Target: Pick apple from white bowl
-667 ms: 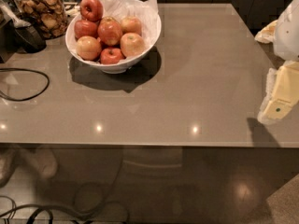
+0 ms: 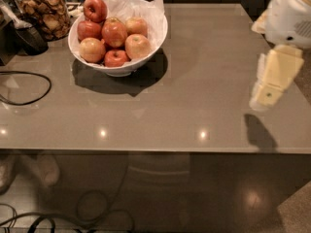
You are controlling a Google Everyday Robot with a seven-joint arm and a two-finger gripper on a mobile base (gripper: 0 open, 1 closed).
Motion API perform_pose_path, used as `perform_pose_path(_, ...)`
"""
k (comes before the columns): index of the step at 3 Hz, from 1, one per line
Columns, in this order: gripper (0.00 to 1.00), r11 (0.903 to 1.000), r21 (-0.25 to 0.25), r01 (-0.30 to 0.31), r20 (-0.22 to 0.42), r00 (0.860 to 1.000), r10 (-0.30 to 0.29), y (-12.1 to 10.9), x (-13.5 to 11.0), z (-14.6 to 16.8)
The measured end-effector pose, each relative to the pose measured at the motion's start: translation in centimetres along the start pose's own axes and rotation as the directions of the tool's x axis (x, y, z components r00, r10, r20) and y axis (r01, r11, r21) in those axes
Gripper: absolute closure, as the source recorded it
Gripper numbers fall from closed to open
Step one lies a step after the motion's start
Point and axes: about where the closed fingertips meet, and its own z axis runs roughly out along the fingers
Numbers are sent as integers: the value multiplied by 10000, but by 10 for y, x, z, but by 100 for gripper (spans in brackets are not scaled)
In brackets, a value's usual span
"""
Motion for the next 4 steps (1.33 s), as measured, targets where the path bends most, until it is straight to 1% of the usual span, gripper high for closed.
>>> perform_pose_path(1, 0, 9994, 143, 304, -365, 9989, -299, -49, -59, 6)
perform_pose_path(2, 0, 9990, 306, 324, -150, 9994, -320, -51, -64, 6)
perform_pose_path(3, 0, 9982, -568, -177, 548, 9983, 208, -58, -86, 22)
perform_pose_path(4, 0, 9924, -1117, -515, 1048, 9925, 633, -68, -110, 30)
